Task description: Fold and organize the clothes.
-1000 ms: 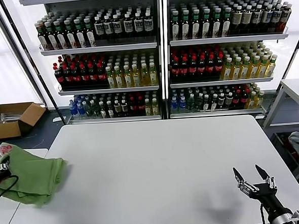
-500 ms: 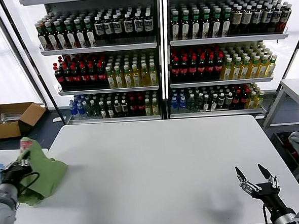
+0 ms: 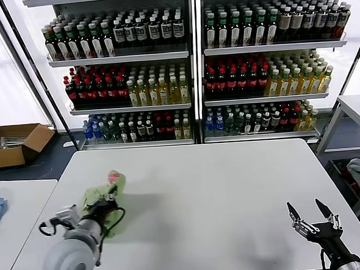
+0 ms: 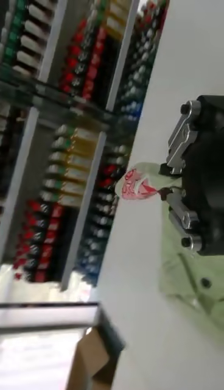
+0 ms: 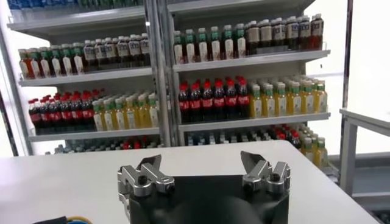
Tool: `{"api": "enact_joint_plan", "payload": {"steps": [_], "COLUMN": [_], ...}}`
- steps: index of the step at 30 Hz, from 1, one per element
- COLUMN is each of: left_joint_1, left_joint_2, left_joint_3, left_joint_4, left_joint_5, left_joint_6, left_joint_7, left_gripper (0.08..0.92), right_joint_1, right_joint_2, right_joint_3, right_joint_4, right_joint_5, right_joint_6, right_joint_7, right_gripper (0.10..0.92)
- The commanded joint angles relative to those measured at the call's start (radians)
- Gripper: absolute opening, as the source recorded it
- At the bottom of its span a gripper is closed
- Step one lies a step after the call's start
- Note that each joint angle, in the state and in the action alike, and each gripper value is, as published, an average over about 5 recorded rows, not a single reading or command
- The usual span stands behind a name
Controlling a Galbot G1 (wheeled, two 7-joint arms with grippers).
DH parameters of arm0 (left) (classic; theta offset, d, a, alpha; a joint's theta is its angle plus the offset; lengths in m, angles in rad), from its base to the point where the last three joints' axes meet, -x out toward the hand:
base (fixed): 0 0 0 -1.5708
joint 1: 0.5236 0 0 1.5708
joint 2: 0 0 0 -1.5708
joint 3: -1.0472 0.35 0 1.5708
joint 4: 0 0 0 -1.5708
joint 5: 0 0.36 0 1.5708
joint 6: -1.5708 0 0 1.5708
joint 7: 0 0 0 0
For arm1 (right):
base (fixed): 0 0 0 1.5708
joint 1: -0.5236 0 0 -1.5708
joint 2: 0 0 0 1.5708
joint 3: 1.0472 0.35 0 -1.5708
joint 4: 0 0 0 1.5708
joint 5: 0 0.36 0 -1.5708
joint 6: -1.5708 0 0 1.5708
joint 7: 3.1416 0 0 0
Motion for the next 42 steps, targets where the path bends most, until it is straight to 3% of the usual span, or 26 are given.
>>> {"api": "enact_joint_plan", "payload": {"steps": [1,13,23,34,42], "left_joint_1": [-0.115,-0.141,-0.108,-0.009,0.06], "left_joint_2": [-0.149,-0.177,-0.134,-0.043,-0.059], "left_joint_3": [0.265,0.283,0.144,-0.072,-0.109], "left_joint_4": [0.042,0.043,-0.027,-0.088,-0.094], "left_joint_5": [-0.15,-0.192,-0.24,-0.176,0.025], "left_joint_6": [0.005,0.002,-0.028,-0.04,-0.067], "left_joint_7": [-0.156,-0.079,0.014,0.092,0.207], "left_gripper": [0.151,0.18,0.455,0.77,0.822], "right_joint_1": [-0.022,-0.004,0.135,0.428,0.569], "right_joint_2": [0.015,0.03,0.029,0.114,0.17], "right_joint_3": [0.0,-0.141,-0.359,-0.753,-0.839], "right_joint_4": [0.026,0.055,0.017,-0.156,-0.289], "right_joint_5": [-0.02,-0.087,-0.119,-0.183,-0.111], "right_joint_6": [-0.005,-0.044,-0.167,-0.36,-0.454], "right_joint_7": [0.001,0.011,0.073,0.212,0.257], "right_gripper": [0.823,0.823,0.823,0.823,0.823]}}
